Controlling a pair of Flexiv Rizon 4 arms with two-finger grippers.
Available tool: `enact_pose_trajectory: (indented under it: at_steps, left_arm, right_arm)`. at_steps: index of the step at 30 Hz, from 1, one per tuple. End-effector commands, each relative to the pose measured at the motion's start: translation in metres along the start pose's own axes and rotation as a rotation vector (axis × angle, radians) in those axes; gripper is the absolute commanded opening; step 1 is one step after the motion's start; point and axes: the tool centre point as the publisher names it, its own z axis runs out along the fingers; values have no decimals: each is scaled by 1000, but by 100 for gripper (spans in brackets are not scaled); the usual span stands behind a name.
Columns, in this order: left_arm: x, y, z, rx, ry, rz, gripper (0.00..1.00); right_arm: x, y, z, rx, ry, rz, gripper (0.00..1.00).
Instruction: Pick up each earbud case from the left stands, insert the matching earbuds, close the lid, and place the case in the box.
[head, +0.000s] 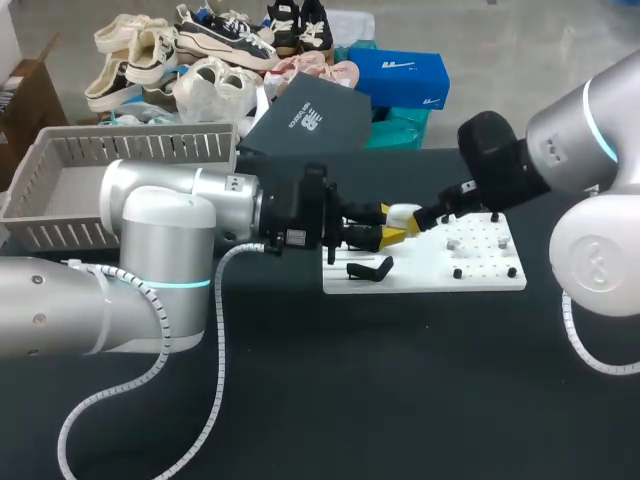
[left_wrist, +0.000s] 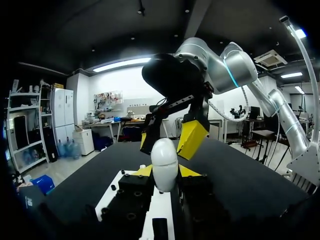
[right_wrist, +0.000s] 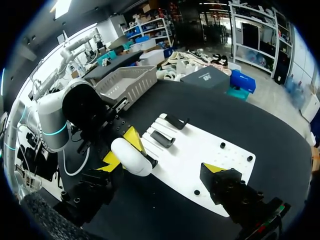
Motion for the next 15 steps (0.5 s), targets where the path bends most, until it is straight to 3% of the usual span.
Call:
enact_pose_trajectory:
  at_steps: [1,11,15]
  left_arm:
    - [1,2,1,7,0,0,0]
    - [1,2,1,7,0,0,0]
    - [1,2,1,7,0,0,0]
  right_arm:
    - [-2,2,-2,16,-3,0,100]
    - [-16,2,-10,45,-35,-19,100]
    - [-22,-5,-22,94,-58,-29,100]
